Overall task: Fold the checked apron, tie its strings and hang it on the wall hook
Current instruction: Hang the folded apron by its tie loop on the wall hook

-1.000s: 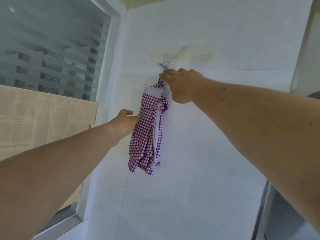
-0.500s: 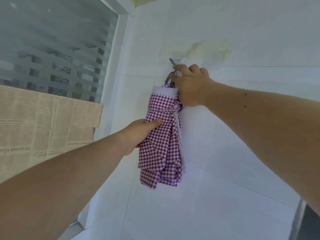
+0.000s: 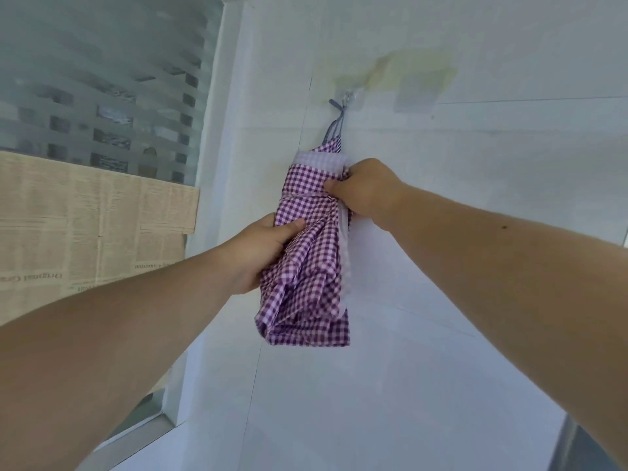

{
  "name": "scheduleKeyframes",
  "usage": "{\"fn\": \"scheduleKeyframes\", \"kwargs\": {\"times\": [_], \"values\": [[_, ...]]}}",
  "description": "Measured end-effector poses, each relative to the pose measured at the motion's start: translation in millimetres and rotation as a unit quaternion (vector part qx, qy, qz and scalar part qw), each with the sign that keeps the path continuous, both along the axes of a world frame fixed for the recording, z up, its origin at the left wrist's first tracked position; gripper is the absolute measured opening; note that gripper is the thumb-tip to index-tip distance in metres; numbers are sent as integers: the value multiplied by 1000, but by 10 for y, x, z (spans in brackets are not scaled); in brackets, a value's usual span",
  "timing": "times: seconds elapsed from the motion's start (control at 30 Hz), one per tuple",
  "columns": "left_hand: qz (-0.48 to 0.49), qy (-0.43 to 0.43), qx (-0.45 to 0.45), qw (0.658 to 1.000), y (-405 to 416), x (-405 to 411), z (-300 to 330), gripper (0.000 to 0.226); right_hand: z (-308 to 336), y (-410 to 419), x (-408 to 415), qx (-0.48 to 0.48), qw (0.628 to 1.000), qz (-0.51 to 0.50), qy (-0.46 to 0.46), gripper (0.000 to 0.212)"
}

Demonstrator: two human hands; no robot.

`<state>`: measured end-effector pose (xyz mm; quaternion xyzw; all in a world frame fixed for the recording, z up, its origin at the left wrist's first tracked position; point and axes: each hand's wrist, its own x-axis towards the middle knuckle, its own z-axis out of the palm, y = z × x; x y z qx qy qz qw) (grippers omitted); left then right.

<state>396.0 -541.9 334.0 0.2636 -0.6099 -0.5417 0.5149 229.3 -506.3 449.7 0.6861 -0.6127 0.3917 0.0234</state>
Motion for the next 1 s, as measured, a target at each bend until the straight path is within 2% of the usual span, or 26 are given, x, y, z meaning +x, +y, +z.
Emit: {"fn": "scheduleKeyframes", "kwargs": {"times": [0.1, 0.23, 0.4, 0.5, 0.6, 0.73, 0.8, 0.93, 1.0], "values": [[4, 2, -1, 1000, 43, -23, -19, 37, -5, 31, 39, 3, 1000, -16, 26, 27], [20, 6, 0, 1000, 11, 18, -10, 41, 132, 110, 106, 29, 999, -20, -13, 25], [33, 0, -10, 999, -12, 49, 11, 42, 351, 79, 209, -42, 998, -47, -4, 46], [37, -12, -27, 999, -9, 62, 51, 42, 592, 25, 265, -92, 994, -48, -15, 40], [33, -22, -40, 998, 32, 64, 55, 36, 754, -59, 324, -92, 995, -38, -1, 25], [31, -22, -41, 998, 42, 107, 64, 36, 842, -149, 450, -46, 995, -82, 21, 55], [34, -29, -44, 998, 37, 142, 73, 36, 876, -169, 440, -45, 995, -60, -62, 53], [33, -33, -54, 997, 27, 191, 100, 33, 833, -187, 357, -31, 996, -87, 23, 76], [40, -36, -53, 997, 4, 193, 104, 33, 861, -217, 339, -34, 994, -91, 49, 62]]}}
